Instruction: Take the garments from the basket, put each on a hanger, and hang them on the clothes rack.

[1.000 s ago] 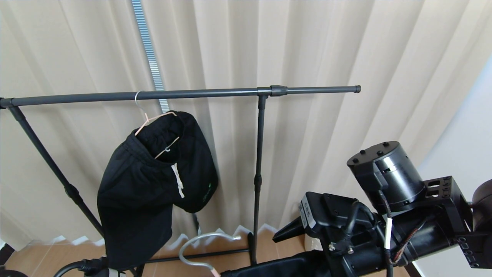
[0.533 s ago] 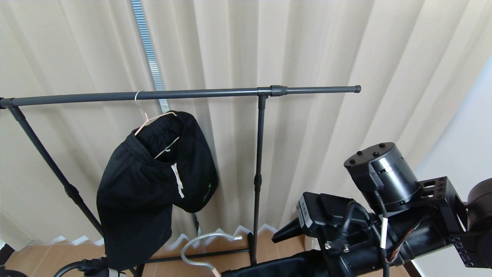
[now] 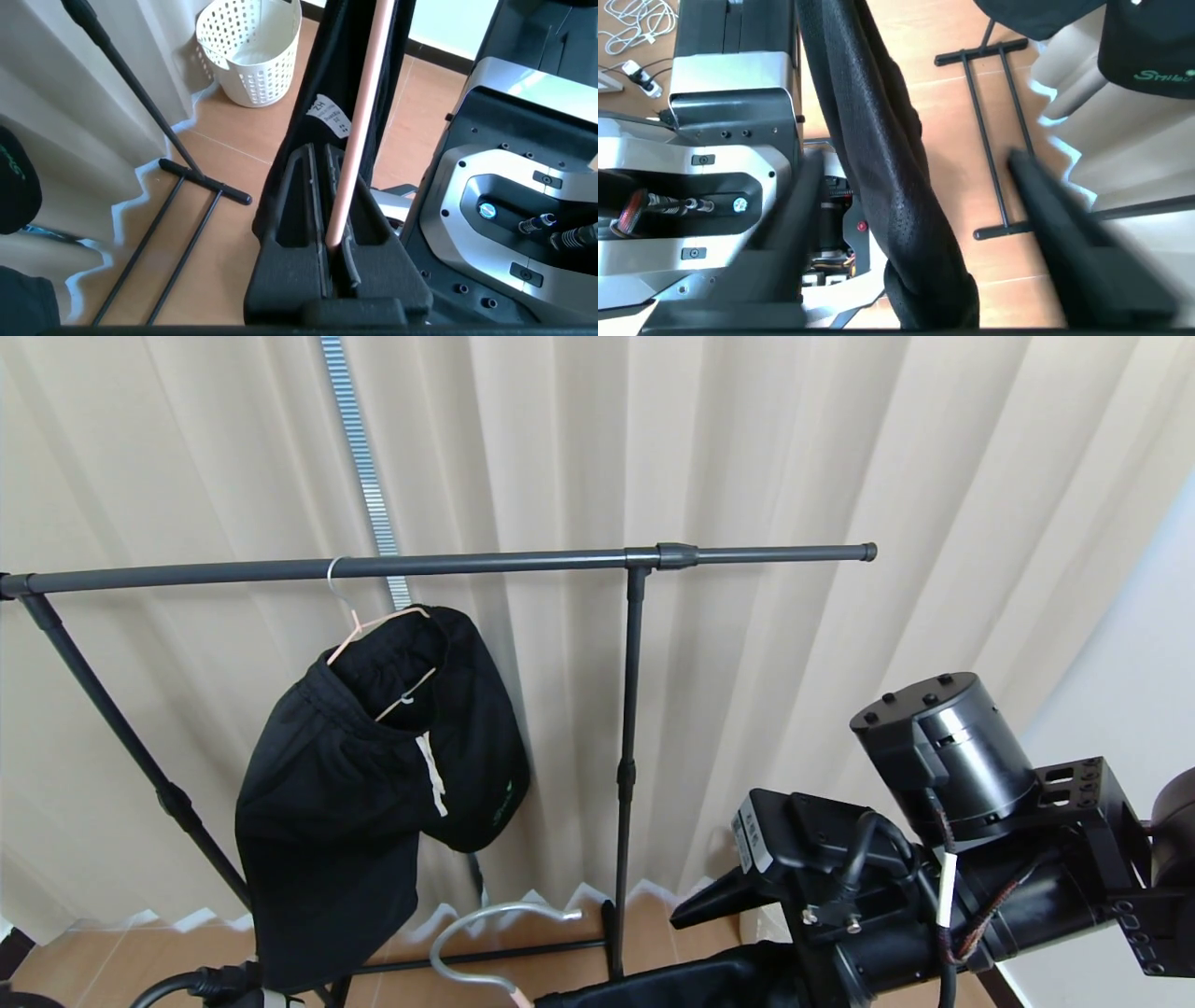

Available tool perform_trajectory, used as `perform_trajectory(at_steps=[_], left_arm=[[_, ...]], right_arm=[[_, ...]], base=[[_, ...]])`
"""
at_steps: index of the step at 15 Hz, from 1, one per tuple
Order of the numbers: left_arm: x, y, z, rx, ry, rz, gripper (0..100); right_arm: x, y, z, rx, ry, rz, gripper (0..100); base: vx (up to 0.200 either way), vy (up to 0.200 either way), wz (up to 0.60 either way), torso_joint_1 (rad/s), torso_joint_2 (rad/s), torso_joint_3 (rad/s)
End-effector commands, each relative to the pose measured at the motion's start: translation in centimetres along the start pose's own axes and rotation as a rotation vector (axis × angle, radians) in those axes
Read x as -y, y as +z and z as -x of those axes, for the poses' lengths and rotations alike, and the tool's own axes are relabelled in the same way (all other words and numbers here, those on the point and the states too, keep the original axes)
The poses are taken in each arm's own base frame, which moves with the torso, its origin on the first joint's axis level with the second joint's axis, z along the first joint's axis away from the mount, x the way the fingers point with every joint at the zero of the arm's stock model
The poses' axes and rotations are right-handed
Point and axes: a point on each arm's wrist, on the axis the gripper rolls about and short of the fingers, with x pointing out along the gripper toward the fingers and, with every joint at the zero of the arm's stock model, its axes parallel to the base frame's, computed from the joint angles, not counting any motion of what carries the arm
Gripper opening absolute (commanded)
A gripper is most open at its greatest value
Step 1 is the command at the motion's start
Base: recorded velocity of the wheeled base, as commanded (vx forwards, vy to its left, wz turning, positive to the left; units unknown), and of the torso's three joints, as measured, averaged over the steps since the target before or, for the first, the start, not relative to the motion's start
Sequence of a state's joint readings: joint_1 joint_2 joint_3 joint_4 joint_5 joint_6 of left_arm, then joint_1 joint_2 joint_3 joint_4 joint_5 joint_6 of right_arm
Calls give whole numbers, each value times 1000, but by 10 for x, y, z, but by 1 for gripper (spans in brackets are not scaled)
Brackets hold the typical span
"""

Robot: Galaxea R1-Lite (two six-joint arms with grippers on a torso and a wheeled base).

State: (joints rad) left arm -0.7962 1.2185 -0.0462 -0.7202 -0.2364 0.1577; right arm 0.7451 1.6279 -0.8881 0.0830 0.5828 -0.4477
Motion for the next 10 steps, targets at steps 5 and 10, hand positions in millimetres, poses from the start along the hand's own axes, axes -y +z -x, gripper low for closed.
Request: perform_trajectory(at_steps=[5, 10], left_arm=[[0, 0, 0, 1, 2, 1, 0], [-1, 0, 0, -3, 7, 8, 0]], right_arm=[[-3, 1, 4, 8, -4, 8, 0], [-10, 3, 16, 34, -18, 27, 0]], base=[[0, 0, 0, 0, 0, 0], [0, 0, 0, 0, 0, 0]])
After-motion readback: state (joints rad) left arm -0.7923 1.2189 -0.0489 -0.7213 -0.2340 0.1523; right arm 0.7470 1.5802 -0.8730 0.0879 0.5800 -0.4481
